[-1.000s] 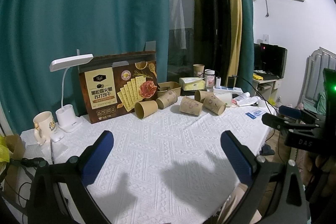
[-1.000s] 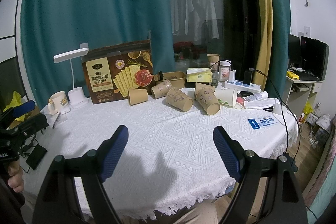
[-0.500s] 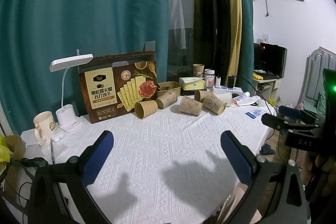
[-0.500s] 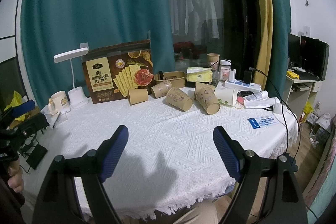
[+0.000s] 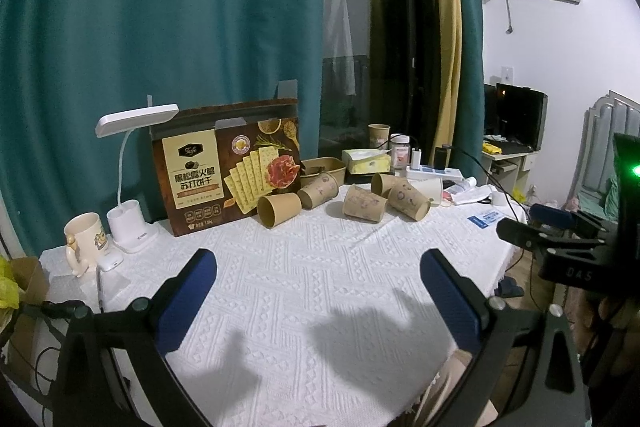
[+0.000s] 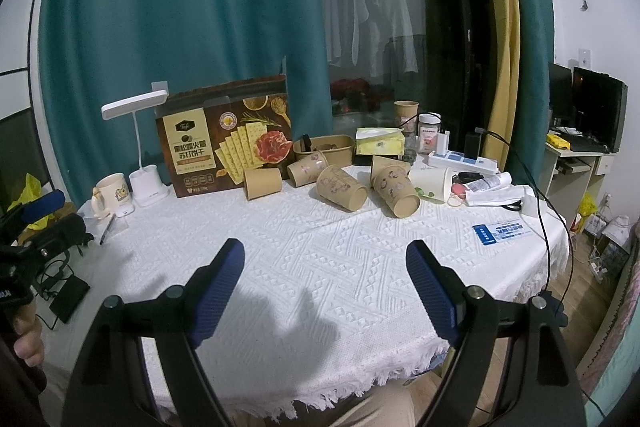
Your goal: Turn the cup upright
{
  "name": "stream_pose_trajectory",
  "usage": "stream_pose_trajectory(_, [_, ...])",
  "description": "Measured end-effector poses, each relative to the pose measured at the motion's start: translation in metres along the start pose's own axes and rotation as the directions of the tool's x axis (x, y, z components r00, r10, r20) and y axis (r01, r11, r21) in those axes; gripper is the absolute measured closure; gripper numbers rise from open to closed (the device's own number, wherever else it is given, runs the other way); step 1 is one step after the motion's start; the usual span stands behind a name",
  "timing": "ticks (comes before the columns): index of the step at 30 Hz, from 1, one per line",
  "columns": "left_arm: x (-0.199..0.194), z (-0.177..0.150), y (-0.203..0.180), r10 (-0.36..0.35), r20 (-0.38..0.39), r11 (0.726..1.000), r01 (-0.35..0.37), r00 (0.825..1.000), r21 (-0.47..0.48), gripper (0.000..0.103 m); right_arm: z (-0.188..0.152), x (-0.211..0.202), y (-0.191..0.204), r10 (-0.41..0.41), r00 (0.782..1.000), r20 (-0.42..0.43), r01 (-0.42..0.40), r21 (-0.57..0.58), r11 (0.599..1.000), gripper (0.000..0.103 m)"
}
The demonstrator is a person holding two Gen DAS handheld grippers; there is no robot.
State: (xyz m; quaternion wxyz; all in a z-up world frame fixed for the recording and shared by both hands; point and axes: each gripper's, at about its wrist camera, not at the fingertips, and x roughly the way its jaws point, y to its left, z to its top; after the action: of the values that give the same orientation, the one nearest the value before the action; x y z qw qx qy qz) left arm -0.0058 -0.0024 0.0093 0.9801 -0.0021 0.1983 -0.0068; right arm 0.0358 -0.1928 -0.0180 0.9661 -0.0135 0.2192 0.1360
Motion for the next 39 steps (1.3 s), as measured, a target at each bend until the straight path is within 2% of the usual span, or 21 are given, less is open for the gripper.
stream_pose_trajectory(10, [0.019,0.003,-0.002,-0.013,0.007,0.999,0.013,1.000,0.036,0.001,0.004,0.027,-0.010,0.002,1.000,-0.029,-0.002,0.007,1.000,0.022])
stream_pose_trajectory(15, [0.059,0.007,0.007,-0.007,-0.031,0.999,0.009,1.000,0.054,0.000,0.009,0.056,-0.018,-0.007,0.999,-0.051,0.007,0.000,1.000,0.022])
stream_pose_trajectory(17, [0.088,0.006,0.014,-0.012,-0.079,0.999,0.016,0.997,0.051,0.000,0.012,0.075,-0.023,-0.015,0.997,-0.070,0.014,-0.010,1.000,0.022])
stream_pose_trajectory(19, [0.128,0.005,0.021,0.017,-0.193,0.996,0.000,0.981,0.088,0.000,0.015,0.099,-0.031,-0.032,0.995,-0.097,0.031,-0.013,0.999,0.022])
stream_pose_trajectory(20, [0.153,0.005,0.022,0.071,-0.262,0.987,-0.030,0.962,0.156,0.000,0.015,0.108,-0.035,-0.038,0.994,-0.105,0.037,-0.010,0.999,0.022])
stream_pose_trajectory(21, [0.172,0.005,0.022,0.130,-0.294,0.973,-0.064,0.947,0.224,0.000,0.016,0.118,-0.039,-0.045,0.992,-0.115,0.045,-0.006,0.999,0.022])
stream_pose_trajectory(23, [0.204,0.012,0.025,0.204,-0.299,0.938,-0.098,0.932,0.333,0.000,0.019,0.142,-0.049,-0.056,0.988,-0.141,0.057,0.001,0.998,0.022])
stream_pose_trajectory(24, [0.217,0.017,0.029,0.210,-0.307,0.930,-0.093,0.928,0.355,0.000,0.019,0.152,-0.053,-0.059,0.986,-0.154,0.061,0.004,0.998,0.022])
stream_pose_trajectory(29, [0.303,0.040,0.049,0.218,-0.372,0.922,-0.065,0.903,0.382,0.000,0.022,0.208,-0.069,-0.041,0.973,-0.229,0.045,0.014,0.999,0.022])
stream_pose_trajectory(33, [0.362,0.047,0.048,0.209,-0.378,0.905,-0.032,0.902,0.424,0.000,0.022,0.243,-0.076,-0.023,0.963,-0.267,0.034,0.035,0.999,0.022])
stream_pose_trajectory(35, [0.391,0.045,0.049,0.212,-0.396,0.895,-0.016,0.893,0.445,0.000,0.022,0.254,-0.079,-0.018,0.961,-0.277,0.031,0.041,0.999,0.022])
stream_pose_trajectory(39, [0.418,0.041,0.044,0.179,-0.415,0.886,0.038,0.892,0.462,0.000,0.019,0.270,-0.087,-0.018,0.954,-0.299,0.035,0.052,0.998,0.022])
